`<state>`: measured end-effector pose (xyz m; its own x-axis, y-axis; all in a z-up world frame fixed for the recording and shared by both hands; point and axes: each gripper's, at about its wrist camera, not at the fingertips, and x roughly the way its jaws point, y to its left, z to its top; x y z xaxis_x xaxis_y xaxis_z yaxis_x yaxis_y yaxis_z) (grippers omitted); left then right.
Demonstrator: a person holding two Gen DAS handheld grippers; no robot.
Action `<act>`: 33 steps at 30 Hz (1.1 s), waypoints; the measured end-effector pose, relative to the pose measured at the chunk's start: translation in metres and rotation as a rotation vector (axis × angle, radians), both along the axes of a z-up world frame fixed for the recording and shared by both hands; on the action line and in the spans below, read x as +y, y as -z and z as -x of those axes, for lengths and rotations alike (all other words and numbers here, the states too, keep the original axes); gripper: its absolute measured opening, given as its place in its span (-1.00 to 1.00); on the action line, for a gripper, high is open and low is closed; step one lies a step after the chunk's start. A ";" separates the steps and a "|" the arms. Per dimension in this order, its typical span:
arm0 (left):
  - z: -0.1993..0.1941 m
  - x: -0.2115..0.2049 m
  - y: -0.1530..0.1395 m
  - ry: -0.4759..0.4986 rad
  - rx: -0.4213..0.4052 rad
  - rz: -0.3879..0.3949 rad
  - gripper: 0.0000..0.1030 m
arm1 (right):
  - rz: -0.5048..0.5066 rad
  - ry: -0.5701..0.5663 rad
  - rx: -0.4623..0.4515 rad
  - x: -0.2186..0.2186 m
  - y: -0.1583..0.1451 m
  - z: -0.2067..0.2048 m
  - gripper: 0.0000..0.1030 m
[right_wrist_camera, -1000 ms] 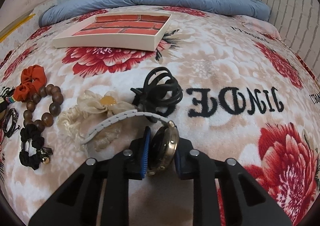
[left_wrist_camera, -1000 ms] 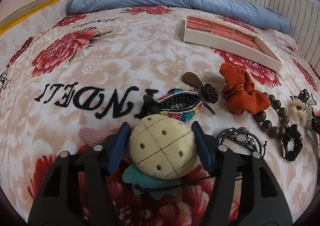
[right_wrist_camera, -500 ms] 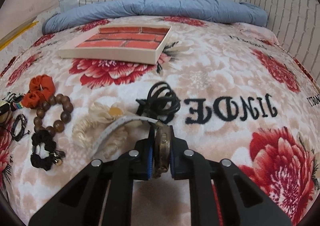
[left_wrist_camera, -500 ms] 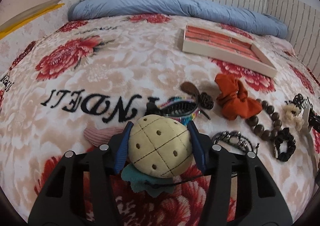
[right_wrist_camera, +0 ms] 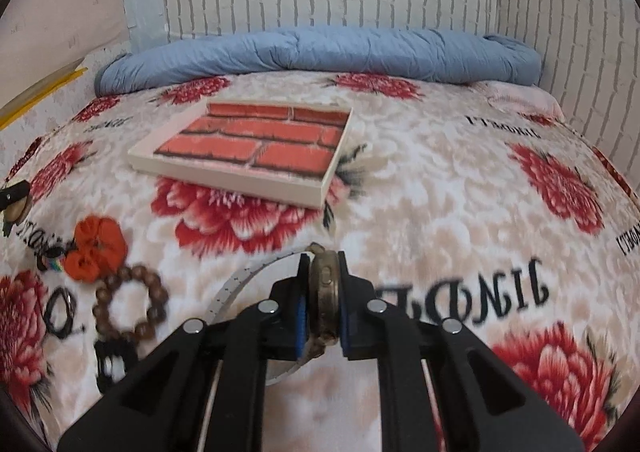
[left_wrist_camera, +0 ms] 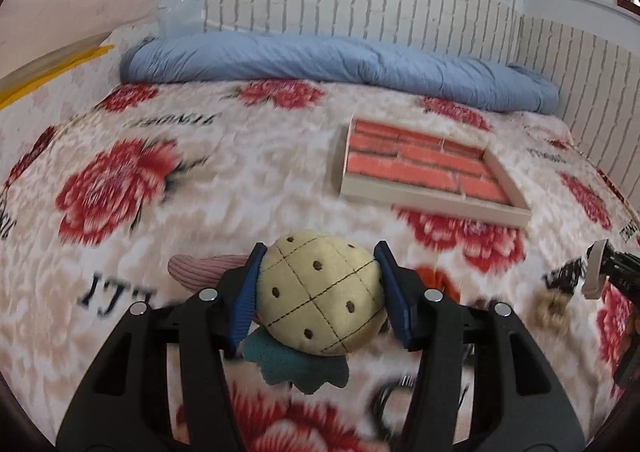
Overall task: Organize jewelry
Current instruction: 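Carry the plush pineapple with the left tool while the right tool carries the watch to the tray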
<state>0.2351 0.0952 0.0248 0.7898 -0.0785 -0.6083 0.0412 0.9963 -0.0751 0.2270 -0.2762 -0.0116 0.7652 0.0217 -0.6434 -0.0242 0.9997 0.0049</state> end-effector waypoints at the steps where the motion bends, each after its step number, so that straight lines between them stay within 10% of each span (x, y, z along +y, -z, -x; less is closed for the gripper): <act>1: -0.008 -0.002 -0.004 0.005 -0.006 -0.002 0.03 | -0.004 -0.001 -0.002 0.001 -0.003 -0.007 -0.76; 16: -0.184 -0.076 -0.021 0.103 -0.011 -0.048 0.03 | -0.027 0.011 0.004 0.018 -0.026 -0.181 -0.76; 33: -0.351 -0.139 0.059 0.130 0.204 -0.062 0.03 | 0.002 0.055 0.193 0.027 0.041 -0.337 -0.76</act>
<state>0.5864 -0.0441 -0.0338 0.6360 -0.1292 -0.7608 0.1598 0.9866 -0.0340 0.5638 -0.2493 -0.0524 0.6275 -0.0179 -0.7784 0.0317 0.9995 0.0026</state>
